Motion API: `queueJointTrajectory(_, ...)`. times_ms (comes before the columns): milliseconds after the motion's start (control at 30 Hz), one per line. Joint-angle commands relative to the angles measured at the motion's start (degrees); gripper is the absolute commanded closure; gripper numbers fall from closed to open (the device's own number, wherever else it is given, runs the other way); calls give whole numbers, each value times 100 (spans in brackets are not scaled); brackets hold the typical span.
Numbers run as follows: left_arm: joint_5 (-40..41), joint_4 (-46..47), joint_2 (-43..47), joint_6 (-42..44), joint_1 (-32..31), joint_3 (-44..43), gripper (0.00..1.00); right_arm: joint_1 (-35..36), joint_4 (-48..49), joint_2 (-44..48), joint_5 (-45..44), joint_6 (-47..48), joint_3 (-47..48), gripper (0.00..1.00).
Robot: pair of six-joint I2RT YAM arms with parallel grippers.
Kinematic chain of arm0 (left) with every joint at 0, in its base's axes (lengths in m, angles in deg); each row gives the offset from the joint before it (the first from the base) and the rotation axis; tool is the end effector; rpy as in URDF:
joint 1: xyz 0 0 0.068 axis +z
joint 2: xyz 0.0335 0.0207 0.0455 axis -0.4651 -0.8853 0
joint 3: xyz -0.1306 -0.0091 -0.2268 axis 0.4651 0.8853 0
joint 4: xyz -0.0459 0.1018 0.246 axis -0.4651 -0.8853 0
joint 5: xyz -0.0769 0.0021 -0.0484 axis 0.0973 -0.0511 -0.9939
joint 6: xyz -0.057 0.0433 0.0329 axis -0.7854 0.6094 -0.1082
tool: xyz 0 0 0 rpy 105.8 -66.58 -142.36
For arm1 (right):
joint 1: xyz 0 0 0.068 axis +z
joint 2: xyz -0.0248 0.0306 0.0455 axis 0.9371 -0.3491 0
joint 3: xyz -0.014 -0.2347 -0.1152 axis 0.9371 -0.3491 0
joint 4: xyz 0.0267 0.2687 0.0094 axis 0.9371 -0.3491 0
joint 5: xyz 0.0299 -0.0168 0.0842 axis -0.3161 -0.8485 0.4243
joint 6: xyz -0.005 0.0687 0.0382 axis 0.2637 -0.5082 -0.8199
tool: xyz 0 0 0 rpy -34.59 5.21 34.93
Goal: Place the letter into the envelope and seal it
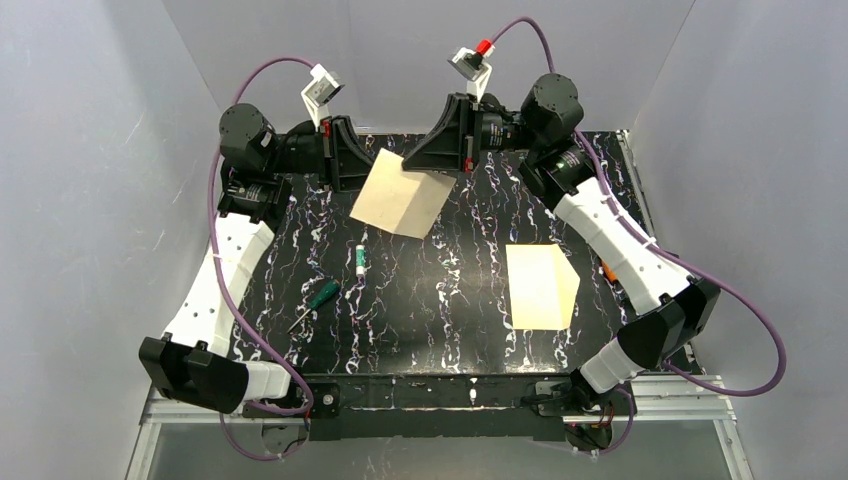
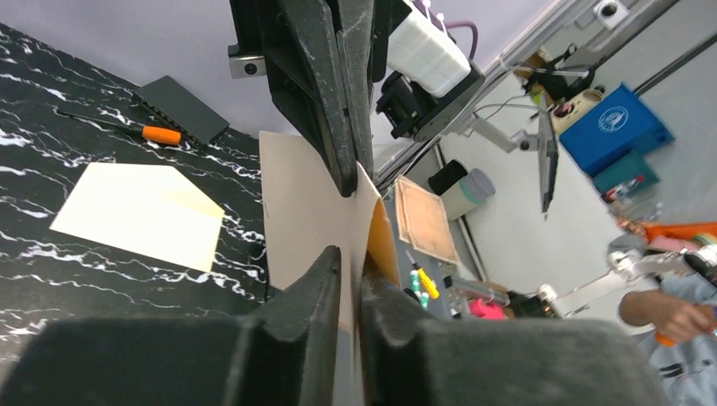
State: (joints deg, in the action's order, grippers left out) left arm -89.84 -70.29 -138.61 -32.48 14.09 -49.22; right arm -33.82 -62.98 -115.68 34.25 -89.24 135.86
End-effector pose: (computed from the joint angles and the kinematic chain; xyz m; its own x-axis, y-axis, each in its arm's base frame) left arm 0.2521 -0.1296 0.4865 -0.4695 -0.0335 -0.8823 0.8795 -0.1062 -0.4639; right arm 0.2549 0.2551 0.5057 -0.5355 0.0993 -0.8387 -0.8360 -0.2030 0.5097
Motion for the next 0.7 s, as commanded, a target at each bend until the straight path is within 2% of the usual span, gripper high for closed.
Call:
queueJointTrajectory(0,193,105,79,76,79,-225,69,29,-622,228,-622,693,492,99)
queueJointTrajectory(33,255,108,115,123,145,-178,55,29,-737,292,-940,843,471,99)
queueJointTrajectory(167,849,-16,349,375,563,325,25,28,-818,617,-2386,1150,240,99)
queueJointTrajectory(267,1819,-496,599,611,955,741,10,29,-818,876,-3534,1148,-63,99)
queueJointTrajectory(467,3664,-877,947,339,1090,1220,2,29,-882,1389,-5697,404,-879,99)
queueJointTrajectory(533,3850,-757,991,28,1086,1283,2,29,-707,1496,-5900,191,-1050,99)
queueJointTrajectory(667,3642,22,935,-703,1069,1287,2,29,-471,1399,-5558,-105,-1031,99)
